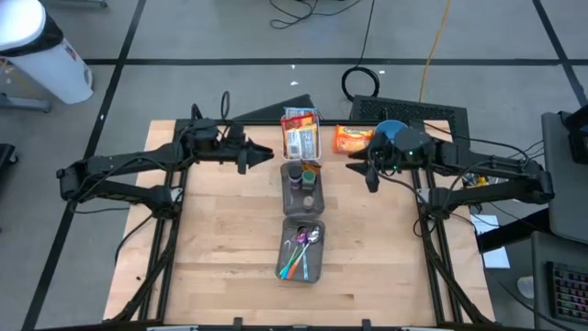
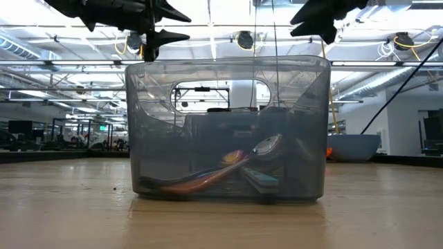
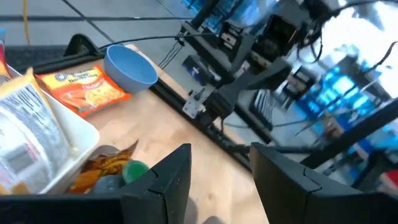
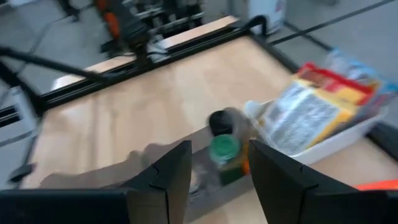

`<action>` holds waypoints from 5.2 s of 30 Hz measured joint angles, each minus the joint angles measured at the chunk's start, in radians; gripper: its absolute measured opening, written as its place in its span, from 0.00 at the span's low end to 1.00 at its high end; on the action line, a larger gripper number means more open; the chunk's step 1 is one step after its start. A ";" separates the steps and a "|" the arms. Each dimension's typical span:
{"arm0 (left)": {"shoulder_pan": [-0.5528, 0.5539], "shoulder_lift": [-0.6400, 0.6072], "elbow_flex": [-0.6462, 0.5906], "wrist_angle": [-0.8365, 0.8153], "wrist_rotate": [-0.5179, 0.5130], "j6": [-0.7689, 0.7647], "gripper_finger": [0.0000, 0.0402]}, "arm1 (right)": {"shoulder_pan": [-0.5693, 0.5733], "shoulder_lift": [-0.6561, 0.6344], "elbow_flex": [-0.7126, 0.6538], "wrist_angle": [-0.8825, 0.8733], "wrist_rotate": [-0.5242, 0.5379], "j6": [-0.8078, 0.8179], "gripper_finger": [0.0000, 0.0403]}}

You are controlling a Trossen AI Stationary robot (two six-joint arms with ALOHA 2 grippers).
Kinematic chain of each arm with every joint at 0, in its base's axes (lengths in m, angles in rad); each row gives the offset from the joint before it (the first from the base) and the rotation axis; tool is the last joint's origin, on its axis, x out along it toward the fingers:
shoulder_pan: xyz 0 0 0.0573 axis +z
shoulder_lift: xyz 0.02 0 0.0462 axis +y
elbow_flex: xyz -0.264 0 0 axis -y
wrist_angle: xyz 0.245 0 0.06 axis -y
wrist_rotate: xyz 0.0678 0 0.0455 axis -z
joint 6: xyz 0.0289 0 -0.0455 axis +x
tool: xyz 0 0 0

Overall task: Pick & Place Food Item
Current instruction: Put the orange noodle pack into the white bin

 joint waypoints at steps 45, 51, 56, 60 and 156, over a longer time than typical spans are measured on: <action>-0.001 0.000 0.000 0.166 -0.051 -0.051 0.42 | -0.090 0.153 -0.063 0.206 0.239 0.362 0.51; -0.002 0.000 0.000 0.166 -0.051 -0.031 0.42 | -0.163 0.154 -0.243 0.280 0.106 0.489 0.66; -0.023 0.000 0.000 0.163 -0.051 0.021 0.42 | -0.127 0.154 -0.344 0.519 -0.146 0.358 0.72; -0.035 0.000 0.000 0.160 -0.052 0.066 0.42 | -0.061 0.154 -0.319 0.505 -0.095 0.219 0.69; -0.031 0.001 0.000 0.065 -0.076 0.058 0.42 | -0.614 1.280 0.835 -0.919 0.219 -0.674 0.43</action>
